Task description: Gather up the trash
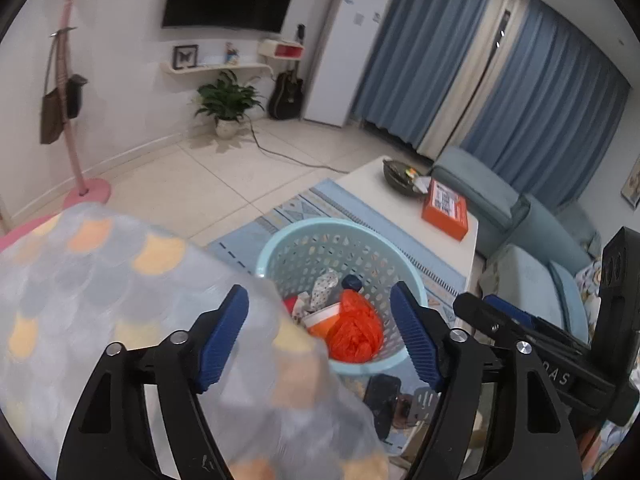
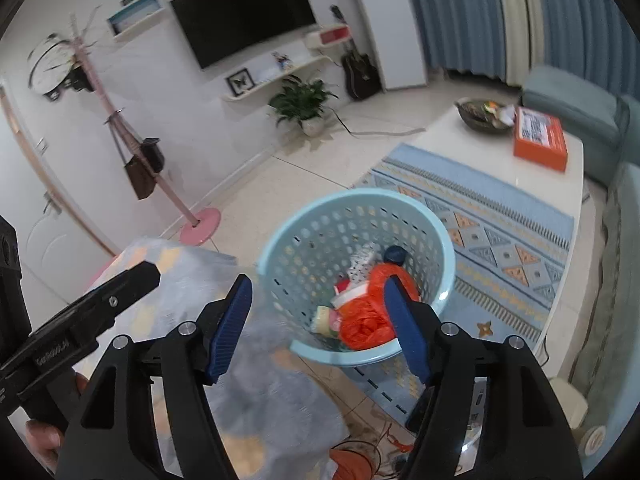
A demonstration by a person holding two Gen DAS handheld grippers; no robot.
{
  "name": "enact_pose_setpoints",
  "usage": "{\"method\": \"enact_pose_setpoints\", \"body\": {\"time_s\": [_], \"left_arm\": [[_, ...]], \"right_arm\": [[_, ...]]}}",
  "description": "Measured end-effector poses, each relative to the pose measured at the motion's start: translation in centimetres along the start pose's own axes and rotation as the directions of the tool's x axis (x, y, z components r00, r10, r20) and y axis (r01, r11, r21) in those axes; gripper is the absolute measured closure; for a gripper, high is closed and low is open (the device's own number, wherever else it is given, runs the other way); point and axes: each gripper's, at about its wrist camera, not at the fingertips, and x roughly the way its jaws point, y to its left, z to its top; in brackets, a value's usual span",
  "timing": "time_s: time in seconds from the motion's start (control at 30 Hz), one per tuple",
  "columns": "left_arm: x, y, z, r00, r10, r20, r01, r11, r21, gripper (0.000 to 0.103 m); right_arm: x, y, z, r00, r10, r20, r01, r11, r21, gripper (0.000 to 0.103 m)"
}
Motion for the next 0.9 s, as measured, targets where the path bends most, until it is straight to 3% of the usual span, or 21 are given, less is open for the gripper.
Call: {"method": "enact_pose_setpoints", "body": {"time_s": [0.17,0.27,0.33,0.4,0.5,0.63,0.8,0.9], "left_arm": [[-3.6,1.2,-2.3,0.998,0.047,0.046,-0.044,0.997,-0.065,0.026],[-5.6,2.5,-4.1,0.987,0.136,0.088,-0.126,0.986,-0.112,0.026],[-6.8,3.0,-5.9,0.968,0.214,0.129,-0.196,0.971,-0.139,0.026],[-7.6,3.2,-7.6,0.938,0.301,0.174,-0.281,0.951,-0.126,0.026],[-8.1,3.0,-9.0,0.904,0.362,0.228,-0.344,0.932,-0.115,0.026],[-8.5,2.9,-9.9,0.878,0.377,0.295,-0.361,0.926,-0.108,0.025],[-8.7,2.9,-10.7,0.880,0.342,0.330,-0.335,0.939,-0.079,0.021],[-8.9,2.5,-11.2,0.866,0.369,0.338,-0.370,0.927,-0.062,0.018]], "right_arm": [[-1.9,2.8,-1.3,1.000,0.014,0.015,-0.013,0.998,-0.064,0.037],[-3.3,4.2,-2.4,0.999,0.010,0.047,-0.005,0.995,-0.101,0.037],[-4.5,4.9,-3.1,0.996,-0.002,0.094,0.014,0.993,-0.121,0.037],[-6.2,5.5,-3.9,0.983,-0.032,0.180,0.058,0.989,-0.139,0.037],[-8.0,6.2,-4.9,0.959,-0.063,0.276,0.108,0.983,-0.150,0.037],[-9.4,6.6,-6.3,0.938,-0.084,0.336,0.146,0.976,-0.164,0.037],[-9.9,6.5,-8.1,0.918,-0.124,0.377,0.199,0.966,-0.165,0.037],[-10.1,6.1,-8.9,0.915,-0.132,0.380,0.197,0.971,-0.137,0.037]]}}
